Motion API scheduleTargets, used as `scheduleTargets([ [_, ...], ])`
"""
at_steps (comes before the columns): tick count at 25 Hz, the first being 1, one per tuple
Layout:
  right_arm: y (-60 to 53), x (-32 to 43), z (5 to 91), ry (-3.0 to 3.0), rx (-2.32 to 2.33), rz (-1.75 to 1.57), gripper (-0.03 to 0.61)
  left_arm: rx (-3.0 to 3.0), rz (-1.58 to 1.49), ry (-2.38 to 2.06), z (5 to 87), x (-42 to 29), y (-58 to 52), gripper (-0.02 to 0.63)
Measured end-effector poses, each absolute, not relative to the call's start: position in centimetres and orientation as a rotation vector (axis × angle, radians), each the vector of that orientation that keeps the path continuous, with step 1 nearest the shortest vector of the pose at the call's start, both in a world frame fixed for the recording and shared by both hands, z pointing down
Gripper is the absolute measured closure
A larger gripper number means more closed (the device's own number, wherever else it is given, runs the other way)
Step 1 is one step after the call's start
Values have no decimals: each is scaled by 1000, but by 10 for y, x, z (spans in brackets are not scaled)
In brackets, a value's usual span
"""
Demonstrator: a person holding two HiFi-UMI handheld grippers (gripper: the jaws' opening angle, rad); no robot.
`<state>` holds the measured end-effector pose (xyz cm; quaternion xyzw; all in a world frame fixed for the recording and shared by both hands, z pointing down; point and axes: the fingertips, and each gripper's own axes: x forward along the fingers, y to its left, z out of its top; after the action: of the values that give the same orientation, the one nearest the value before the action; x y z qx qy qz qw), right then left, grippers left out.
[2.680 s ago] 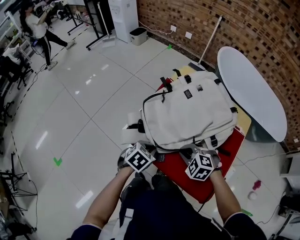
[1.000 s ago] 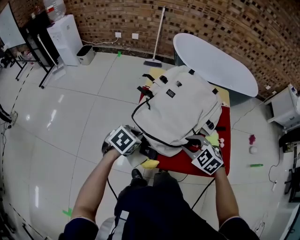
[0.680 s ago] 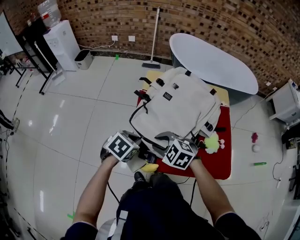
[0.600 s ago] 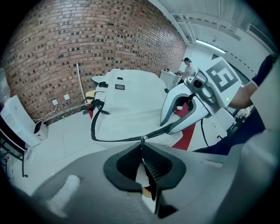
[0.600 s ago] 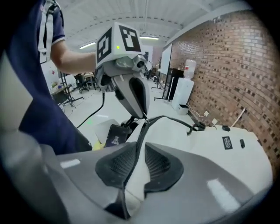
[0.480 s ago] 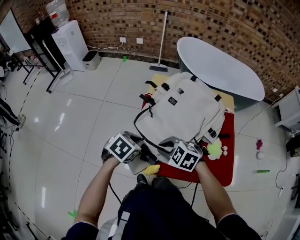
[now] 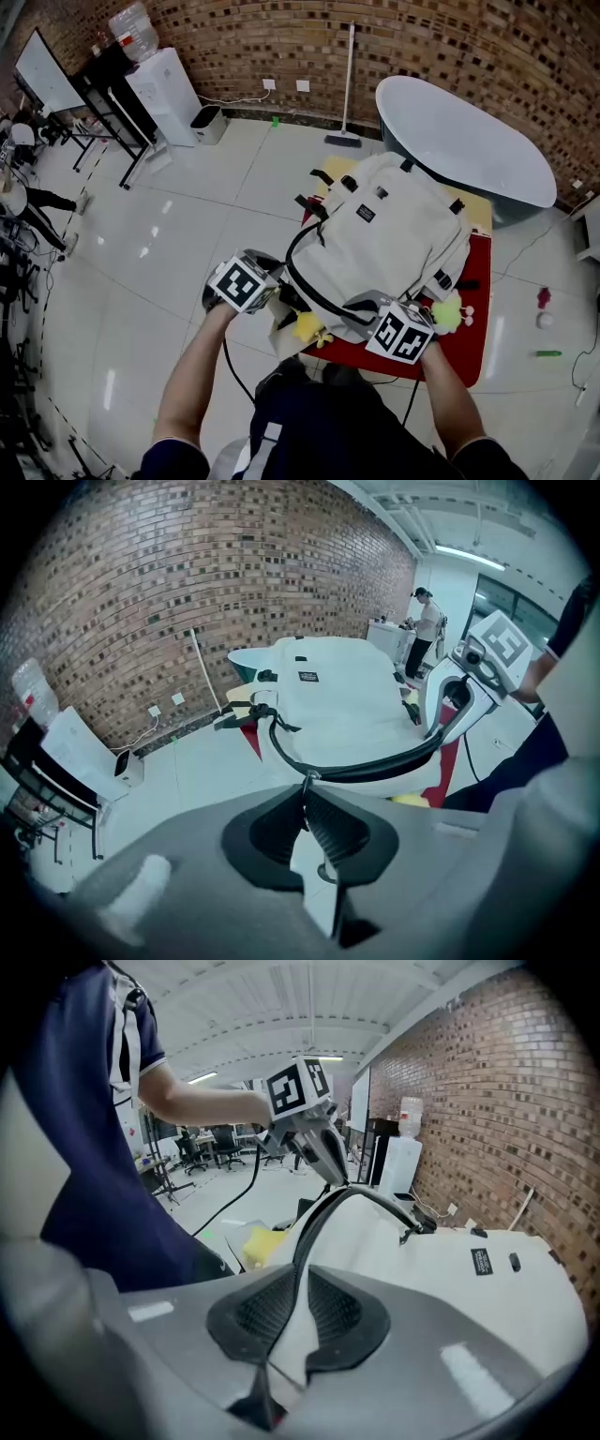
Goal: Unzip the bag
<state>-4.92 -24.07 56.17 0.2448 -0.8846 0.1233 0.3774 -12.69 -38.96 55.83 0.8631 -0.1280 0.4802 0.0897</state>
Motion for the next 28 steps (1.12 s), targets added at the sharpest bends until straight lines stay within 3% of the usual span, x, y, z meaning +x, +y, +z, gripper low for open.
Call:
scheduleTargets([
  [28,-228,-56,548,-1896,1238,596,537,2809,1541,511,610,-53,-488,581],
])
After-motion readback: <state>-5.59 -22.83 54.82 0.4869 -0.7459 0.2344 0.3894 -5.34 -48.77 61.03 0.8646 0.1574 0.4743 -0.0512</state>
